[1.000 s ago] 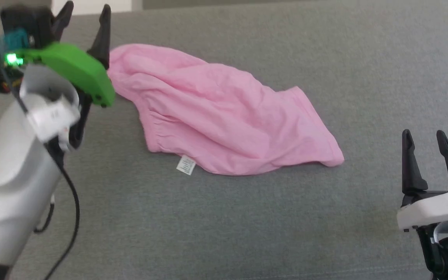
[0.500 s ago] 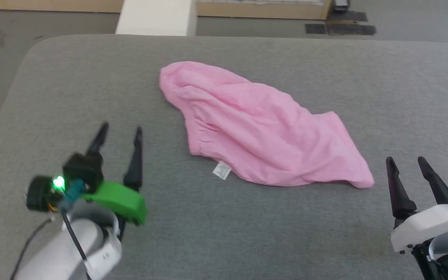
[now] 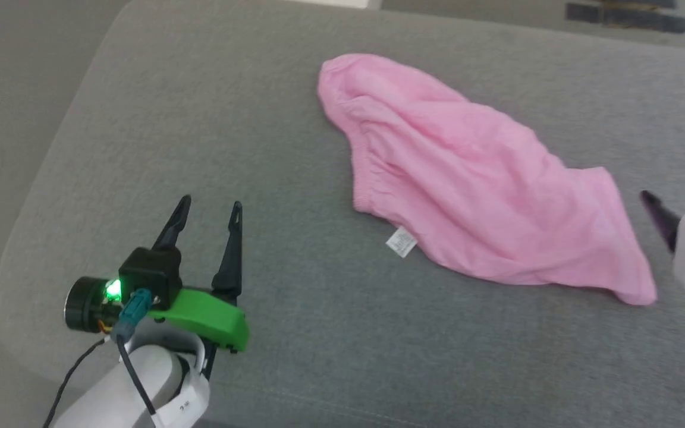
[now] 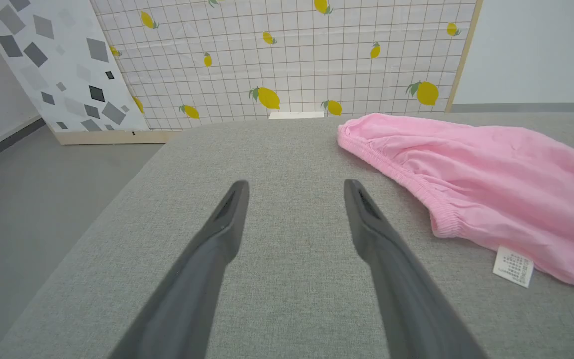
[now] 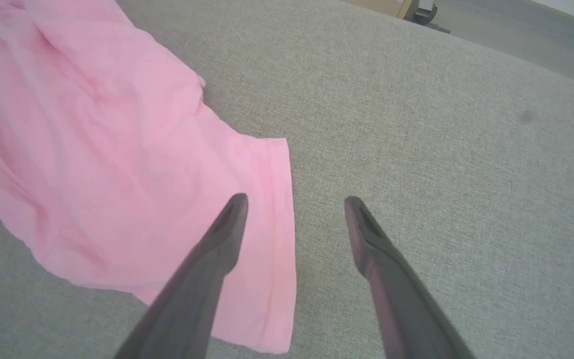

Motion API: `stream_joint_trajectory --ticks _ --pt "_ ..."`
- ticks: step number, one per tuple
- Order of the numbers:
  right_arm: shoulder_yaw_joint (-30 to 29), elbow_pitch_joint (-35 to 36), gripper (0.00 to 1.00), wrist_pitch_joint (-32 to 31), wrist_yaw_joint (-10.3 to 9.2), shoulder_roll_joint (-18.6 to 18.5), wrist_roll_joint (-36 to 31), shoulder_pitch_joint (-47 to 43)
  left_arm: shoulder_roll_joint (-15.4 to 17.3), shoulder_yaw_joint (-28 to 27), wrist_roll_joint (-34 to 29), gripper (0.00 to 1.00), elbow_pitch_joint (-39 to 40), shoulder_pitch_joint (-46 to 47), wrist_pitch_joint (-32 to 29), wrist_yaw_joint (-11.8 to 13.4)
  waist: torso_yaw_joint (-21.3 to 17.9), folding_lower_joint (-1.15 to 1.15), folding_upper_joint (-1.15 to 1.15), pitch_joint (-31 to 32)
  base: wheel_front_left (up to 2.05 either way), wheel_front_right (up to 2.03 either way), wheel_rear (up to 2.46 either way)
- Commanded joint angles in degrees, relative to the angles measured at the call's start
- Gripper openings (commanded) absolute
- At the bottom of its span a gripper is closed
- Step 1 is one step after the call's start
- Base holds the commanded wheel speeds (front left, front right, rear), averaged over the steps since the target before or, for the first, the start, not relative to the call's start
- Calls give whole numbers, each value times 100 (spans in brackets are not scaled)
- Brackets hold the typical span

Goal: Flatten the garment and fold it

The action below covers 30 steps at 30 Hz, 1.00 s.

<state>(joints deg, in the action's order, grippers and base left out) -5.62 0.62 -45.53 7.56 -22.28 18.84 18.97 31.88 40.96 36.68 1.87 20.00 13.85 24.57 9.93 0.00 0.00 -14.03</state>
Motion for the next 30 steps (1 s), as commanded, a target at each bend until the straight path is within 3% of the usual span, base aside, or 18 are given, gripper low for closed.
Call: stream_joint_trajectory --ticks 1,10,20,21,22,23,30 --pt "-8 -182 100 -150 -8 -61 75 223 -62 -21 -88 100 -25 125 49 -26 446 0 0 -428 0 0 0" --pt "344 -1234 100 -479 -8 -586 -2 990 -416 -31 -165 100 -121 247 93 -109 964 0 0 -818 0 0 0" --pt "866 -1832 100 -229 -8 -825 -31 954 -582 -146 -254 100 -225 230 110 -216 1066 0 0 -909 0 0 0" --pt "890 -1870 50 -196 -8 -817 -25 940 -594 -153 -257 100 -237 227 111 -222 1054 0 0 -897 0 0 0" --pt "938 -1903 22 -147 -8 -815 -14 924 -607 -159 -256 100 -257 218 111 -231 1033 0 0 -872 0 0 0" --pt "960 -1918 0 -72 -8 -814 -5 919 -613 -162 -254 100 -275 208 111 -238 1008 0 0 -842 0 0 0" --pt "783 -1821 0 721 -8 -727 32 842 -575 -156 -190 100 -436 111 99 -305 671 0 0 -435 0 0 0"
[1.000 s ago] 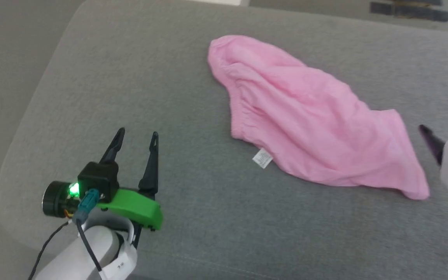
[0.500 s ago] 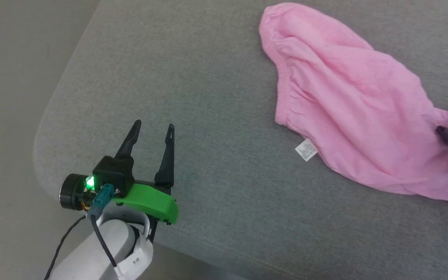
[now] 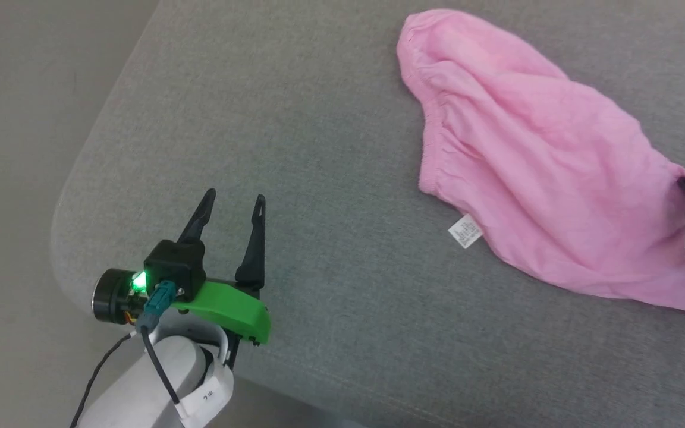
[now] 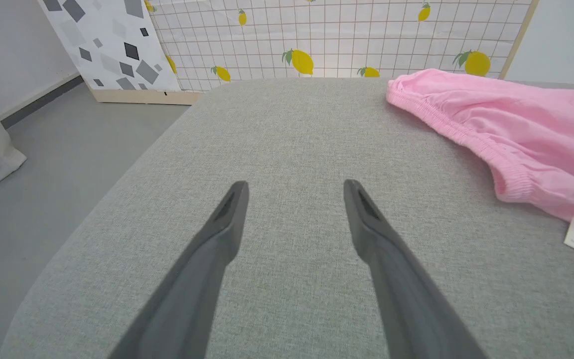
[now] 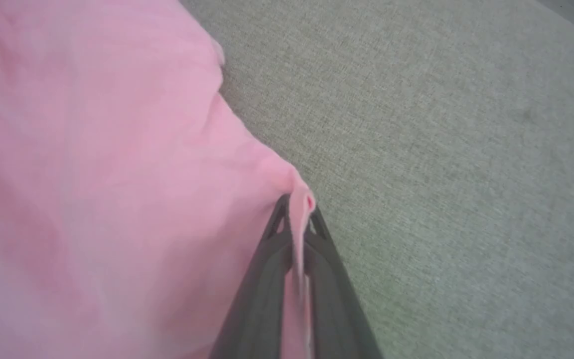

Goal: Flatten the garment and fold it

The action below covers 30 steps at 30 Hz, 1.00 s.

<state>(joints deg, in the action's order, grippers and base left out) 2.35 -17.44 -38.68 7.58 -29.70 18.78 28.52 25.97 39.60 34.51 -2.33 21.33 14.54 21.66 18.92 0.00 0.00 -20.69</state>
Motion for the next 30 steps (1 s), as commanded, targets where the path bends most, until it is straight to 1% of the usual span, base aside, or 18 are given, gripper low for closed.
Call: stream_joint_trajectory --ticks 1,6,12,17,20,23,24,25,30 --pt "-32 37 0 85 -9 31 63 -150 31 -24 38 100 -22 -36 23 -16 -285 0 0 287 0 0 0" --pt "-312 386 0 168 -9 -4 206 -412 104 10 73 100 -5 -87 -75 -29 -551 0 0 550 0 0 0" --pt "-907 661 0 -99 -9 -122 115 -644 137 40 78 100 115 -72 -160 -12 -649 0 0 545 0 0 0" --pt "-1381 416 0 -285 -9 -173 -228 -680 111 98 60 100 183 -28 -181 -32 -568 0 0 361 0 0 0" --pt "-1441 176 0 -256 -9 -240 -442 -632 107 121 51 100 196 -10 -185 -45 -509 0 0 264 0 0 0" --pt "-1414 -172 0 -86 -9 -290 -656 -503 106 125 52 100 189 4 -172 -61 -470 0 0 210 0 0 0" --pt "-1380 -224 12 -14 -9 -297 -692 -469 104 125 52 100 186 7 -169 -64 -464 0 0 206 0 0 0" --pt "-1372 -306 100 113 -9 -287 -749 -404 98 125 53 100 180 12 -165 -64 -462 0 0 211 0 0 0" --pt "-1068 -515 100 836 -9 -182 -899 -166 79 92 102 100 173 14 -160 -48 -605 0 0 387 0 0 0"
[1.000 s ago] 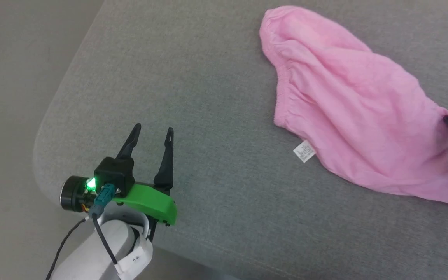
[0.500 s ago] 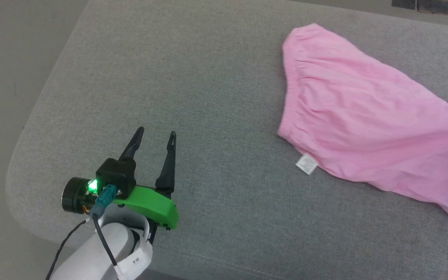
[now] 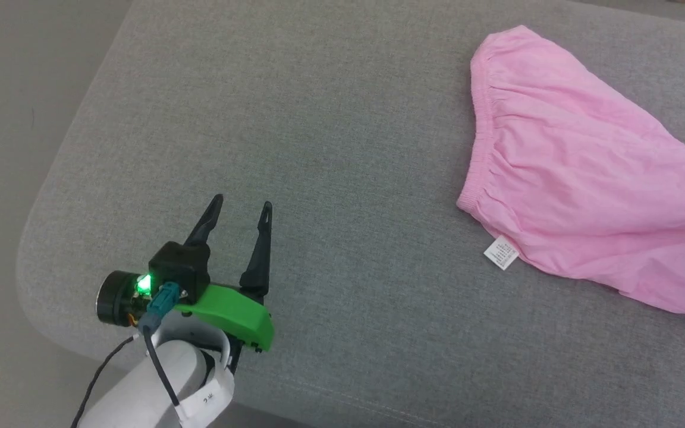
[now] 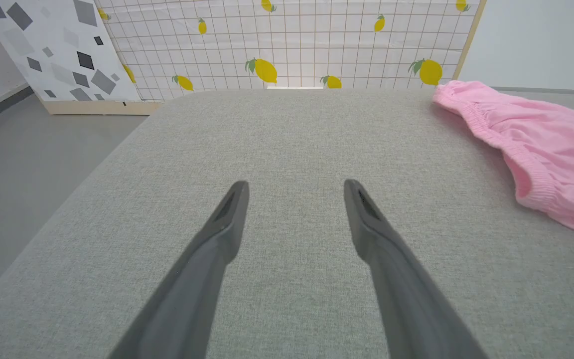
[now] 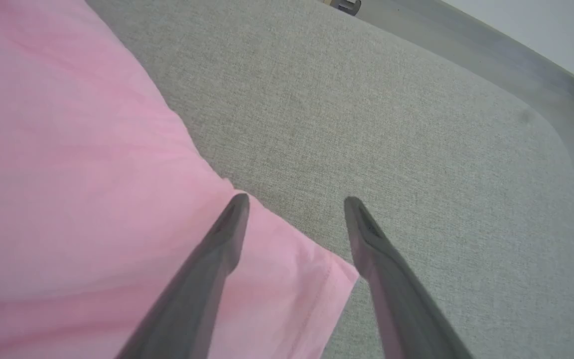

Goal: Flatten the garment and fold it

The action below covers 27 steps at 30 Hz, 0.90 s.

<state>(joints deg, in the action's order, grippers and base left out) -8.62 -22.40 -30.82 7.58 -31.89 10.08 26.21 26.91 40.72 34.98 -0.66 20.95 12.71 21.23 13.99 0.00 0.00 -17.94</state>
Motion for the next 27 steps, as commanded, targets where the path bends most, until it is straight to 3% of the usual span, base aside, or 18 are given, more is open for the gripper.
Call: stream_joint_trajectory --ticks 1,8,16,22,27 --pt "110 -32 100 202 -9 70 -9 97 -7 -33 78 100 9 42 24 -10 -171 0 0 172 0 0 0" --pt "387 316 100 1360 -9 444 443 176 90 -164 228 100 55 -17 -7 -2 -644 0 0 598 0 0 0" --pt "407 1247 100 2345 -9 921 658 -590 187 -347 422 100 161 -116 -54 75 -1176 0 0 916 0 0 0" --pt "31 2044 100 2826 -9 1640 441 -1533 266 -325 520 100 241 -215 -200 67 -1501 0 0 959 0 0 0" --pt "-265 2579 100 2894 -9 2319 145 -2258 337 -106 646 100 265 -217 -679 -73 -1749 0 0 820 0 0 0"
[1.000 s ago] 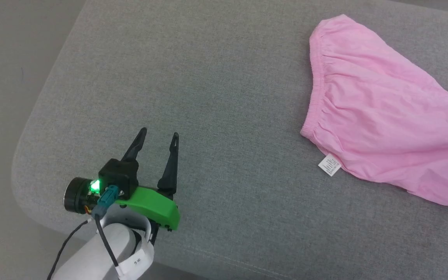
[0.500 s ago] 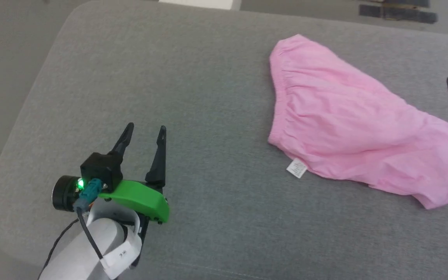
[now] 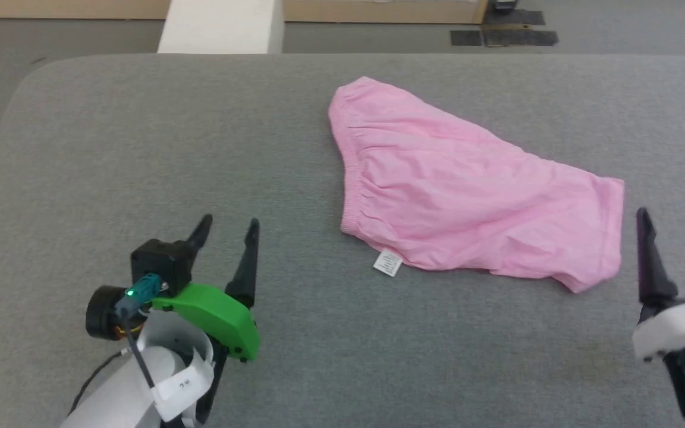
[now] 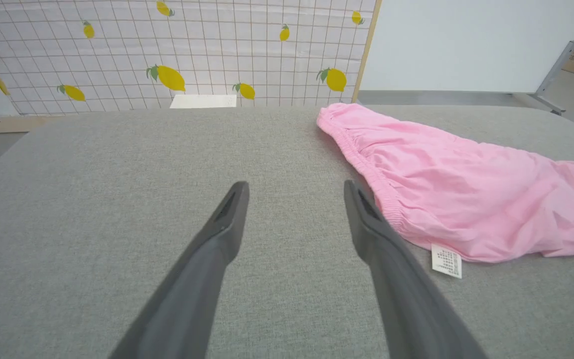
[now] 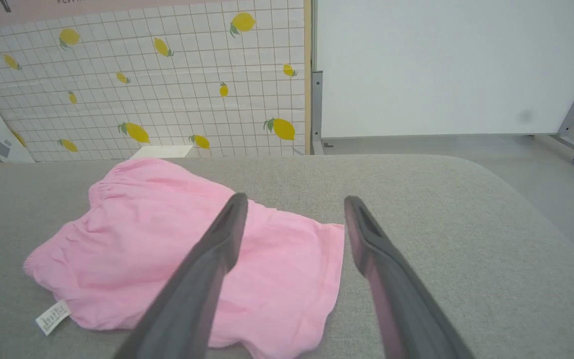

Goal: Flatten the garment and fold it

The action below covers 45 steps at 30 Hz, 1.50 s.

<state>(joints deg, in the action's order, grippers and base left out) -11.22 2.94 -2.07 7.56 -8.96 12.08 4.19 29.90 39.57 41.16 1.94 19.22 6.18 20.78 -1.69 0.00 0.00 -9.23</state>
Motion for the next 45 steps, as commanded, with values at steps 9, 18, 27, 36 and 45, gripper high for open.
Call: stream_joint_trajectory --ticks 9,18,27,36,45 --pt "-107 537 100 40 -8 431 -447 -510 65 649 21 100 -5 750 -1483 -463 -589 0 0 -657 0 0 0" --pt "-164 585 100 136 -8 541 -436 -296 -190 776 168 100 -583 1626 -2393 -658 -987 0 0 -1168 0 0 0" --pt "-174 466 100 270 -8 590 -445 -243 -178 833 57 100 -1245 1908 -2710 -492 -1125 0 0 -1363 0 0 0" --pt "-83 460 100 275 -8 605 -352 -141 -68 1162 -61 100 -1492 1849 -3455 -218 -1092 0 0 -1431 0 0 0" --pt "118 477 100 -615 -8 480 -197 -140 -212 1005 -108 0 -1205 1743 -2849 -67 -816 0 0 -1117 0 0 0"
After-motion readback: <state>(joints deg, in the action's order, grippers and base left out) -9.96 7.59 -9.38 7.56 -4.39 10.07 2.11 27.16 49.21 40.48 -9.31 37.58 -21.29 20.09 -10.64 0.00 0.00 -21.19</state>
